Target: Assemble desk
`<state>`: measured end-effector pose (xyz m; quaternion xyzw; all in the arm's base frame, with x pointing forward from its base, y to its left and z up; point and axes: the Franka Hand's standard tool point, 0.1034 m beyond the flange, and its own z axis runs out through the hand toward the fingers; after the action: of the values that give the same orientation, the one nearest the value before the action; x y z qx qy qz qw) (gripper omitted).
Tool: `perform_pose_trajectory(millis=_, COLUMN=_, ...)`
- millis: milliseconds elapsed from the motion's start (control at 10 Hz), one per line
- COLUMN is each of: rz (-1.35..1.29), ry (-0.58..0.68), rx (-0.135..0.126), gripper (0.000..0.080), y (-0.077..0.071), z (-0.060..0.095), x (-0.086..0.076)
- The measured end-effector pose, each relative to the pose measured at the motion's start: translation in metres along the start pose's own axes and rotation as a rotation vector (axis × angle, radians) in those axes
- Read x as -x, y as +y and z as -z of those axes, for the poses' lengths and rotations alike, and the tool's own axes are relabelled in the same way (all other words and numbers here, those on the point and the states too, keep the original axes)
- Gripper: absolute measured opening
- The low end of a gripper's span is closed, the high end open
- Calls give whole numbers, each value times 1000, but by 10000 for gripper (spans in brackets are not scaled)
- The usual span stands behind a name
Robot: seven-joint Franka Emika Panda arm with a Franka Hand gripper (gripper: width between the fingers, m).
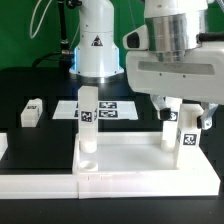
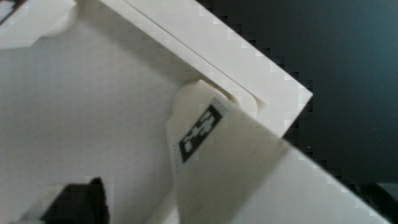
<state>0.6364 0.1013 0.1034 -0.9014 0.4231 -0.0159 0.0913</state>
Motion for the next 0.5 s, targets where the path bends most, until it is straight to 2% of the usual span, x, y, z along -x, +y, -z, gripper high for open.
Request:
perform_pose_trajectory(millis=200, rz=147, ry=5, rx=8, gripper=648, y=0, z=-1, x=1)
perform_pose_trajectory(millis=400, rz=566, ry=32, rx=74, gripper=649, y=-8, z=-4, x=13)
perform_pose_trajectory(millis=500, rz=657, ry=38, rx=88, gripper=649, y=-12, z=-5, x=16)
